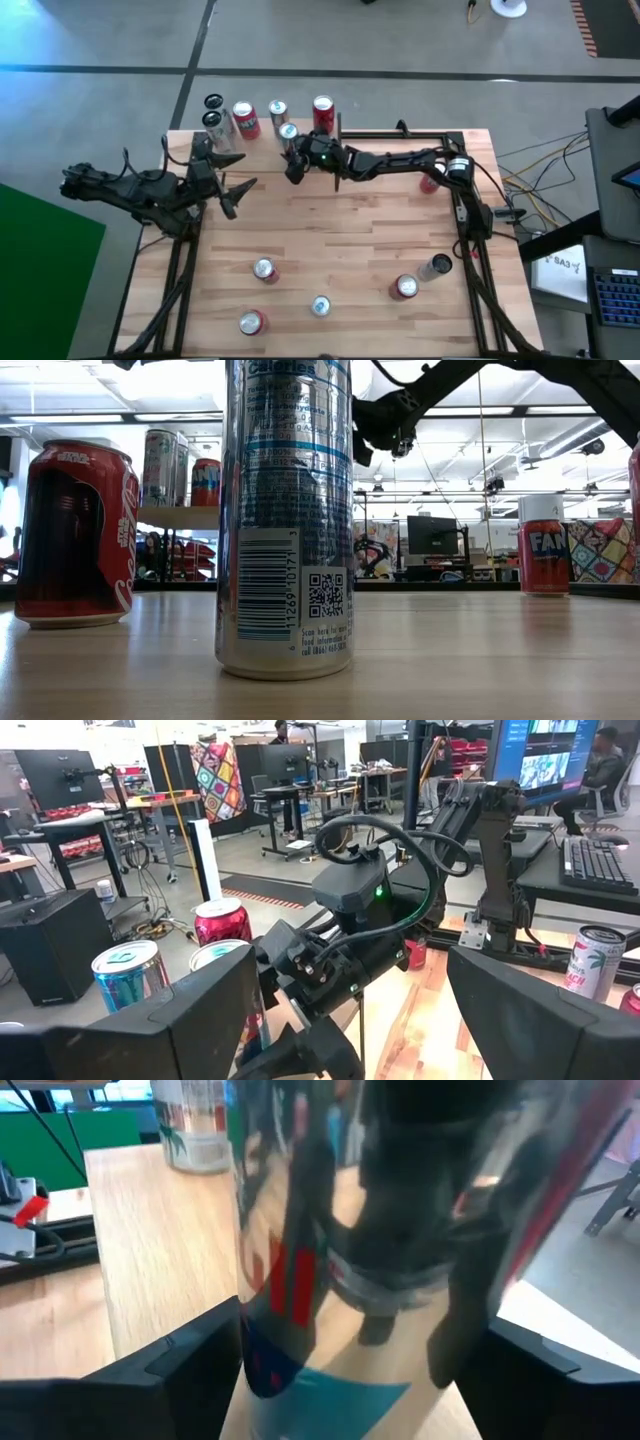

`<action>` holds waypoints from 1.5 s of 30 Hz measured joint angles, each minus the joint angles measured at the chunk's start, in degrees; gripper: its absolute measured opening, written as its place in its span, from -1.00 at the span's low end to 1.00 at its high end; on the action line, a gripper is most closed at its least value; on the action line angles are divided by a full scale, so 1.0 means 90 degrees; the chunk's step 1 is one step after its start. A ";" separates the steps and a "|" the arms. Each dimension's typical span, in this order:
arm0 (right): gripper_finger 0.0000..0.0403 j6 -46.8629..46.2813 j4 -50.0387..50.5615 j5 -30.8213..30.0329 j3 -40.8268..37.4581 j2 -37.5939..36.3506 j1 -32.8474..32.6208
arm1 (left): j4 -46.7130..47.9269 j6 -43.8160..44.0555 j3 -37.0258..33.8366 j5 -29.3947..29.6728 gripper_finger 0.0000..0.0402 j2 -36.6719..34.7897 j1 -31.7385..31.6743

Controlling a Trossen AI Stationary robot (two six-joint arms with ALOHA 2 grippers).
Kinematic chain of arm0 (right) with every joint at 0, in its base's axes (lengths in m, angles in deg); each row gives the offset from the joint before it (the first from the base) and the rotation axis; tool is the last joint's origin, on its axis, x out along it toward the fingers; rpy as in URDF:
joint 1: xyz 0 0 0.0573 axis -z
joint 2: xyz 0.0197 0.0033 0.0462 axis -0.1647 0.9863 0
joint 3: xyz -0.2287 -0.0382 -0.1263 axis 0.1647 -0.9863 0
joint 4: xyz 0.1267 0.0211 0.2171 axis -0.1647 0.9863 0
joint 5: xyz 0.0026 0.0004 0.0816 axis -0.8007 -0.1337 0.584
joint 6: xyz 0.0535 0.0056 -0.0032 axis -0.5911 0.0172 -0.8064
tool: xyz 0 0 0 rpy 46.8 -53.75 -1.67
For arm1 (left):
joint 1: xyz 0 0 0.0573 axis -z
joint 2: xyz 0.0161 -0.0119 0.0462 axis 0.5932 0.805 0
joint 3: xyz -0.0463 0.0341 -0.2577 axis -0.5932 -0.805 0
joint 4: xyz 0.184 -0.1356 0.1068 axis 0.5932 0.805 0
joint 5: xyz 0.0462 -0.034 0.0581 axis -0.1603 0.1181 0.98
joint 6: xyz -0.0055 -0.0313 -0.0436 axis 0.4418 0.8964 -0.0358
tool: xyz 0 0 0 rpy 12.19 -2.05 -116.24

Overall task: Place canned beverage on shelf
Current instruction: Put the blue soda can on the shelf aligned with the other blue soda can

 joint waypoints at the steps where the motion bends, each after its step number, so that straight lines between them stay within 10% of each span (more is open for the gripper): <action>1: 0.55 0.0011 0.0088 0.0000 0.0014 -0.0045 0.0000 | 0.0000 0.0001 0.0000 0.0000 0.56 0.0000 0.0000; 24: 0.50 0.0492 0.3181 0.0298 0.0044 -0.1801 -0.0223 | 0.0005 -0.0121 0.0000 0.0000 0.56 0.0311 0.0000; 39: -0.88 0.1316 0.2743 0.0370 0.0046 -0.1424 0.0224 | 0.0027 -0.0402 0.0017 0.0007 0.56 0.0024 0.0001; 45: -0.95 0.1374 0.2351 0.0393 0.0046 -0.1238 0.0238 | 0.0032 -0.0402 0.0017 0.0007 0.56 0.0048 0.0000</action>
